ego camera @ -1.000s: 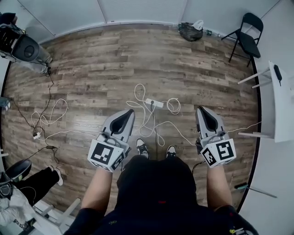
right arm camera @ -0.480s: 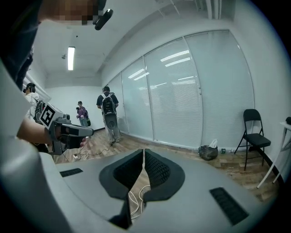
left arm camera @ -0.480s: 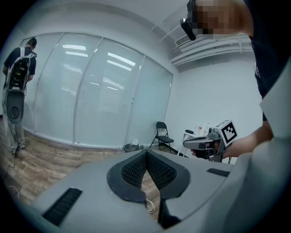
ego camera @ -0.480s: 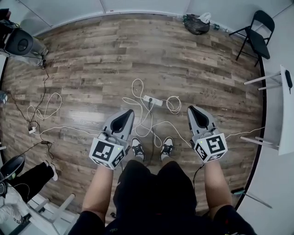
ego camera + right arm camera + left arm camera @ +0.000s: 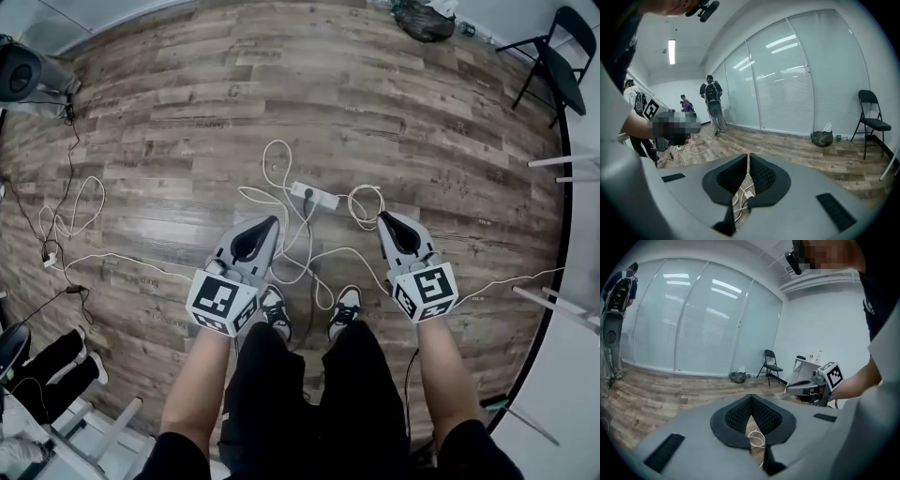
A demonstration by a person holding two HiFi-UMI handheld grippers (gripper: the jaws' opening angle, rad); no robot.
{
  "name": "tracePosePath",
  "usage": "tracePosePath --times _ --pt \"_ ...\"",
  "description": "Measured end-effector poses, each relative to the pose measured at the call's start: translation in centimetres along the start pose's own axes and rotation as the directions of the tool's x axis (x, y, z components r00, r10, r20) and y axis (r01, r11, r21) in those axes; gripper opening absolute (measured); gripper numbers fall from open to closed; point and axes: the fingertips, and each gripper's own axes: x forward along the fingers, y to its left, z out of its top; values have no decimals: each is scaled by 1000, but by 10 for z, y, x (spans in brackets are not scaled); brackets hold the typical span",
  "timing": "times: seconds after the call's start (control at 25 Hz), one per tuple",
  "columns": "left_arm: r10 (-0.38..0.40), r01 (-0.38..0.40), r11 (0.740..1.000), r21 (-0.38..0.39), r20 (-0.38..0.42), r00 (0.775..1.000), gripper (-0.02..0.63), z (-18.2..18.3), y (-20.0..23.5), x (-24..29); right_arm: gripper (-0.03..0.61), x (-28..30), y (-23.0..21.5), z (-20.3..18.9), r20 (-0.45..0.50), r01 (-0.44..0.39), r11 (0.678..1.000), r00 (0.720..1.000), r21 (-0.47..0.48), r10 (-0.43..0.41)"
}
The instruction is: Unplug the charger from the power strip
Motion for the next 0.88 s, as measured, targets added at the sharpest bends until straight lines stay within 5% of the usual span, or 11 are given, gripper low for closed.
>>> tracePosePath --times 0.56,0.88 --pt "-79 80 997 1 -134 988 20 -292 89 144 29 158 -25 -282 -92 -127 991 988 -37 123" --pt "-156 161 987 22 -145 977 20 -396 116 214 82 230 -34 -393 -158 -195 977 971 -89 180"
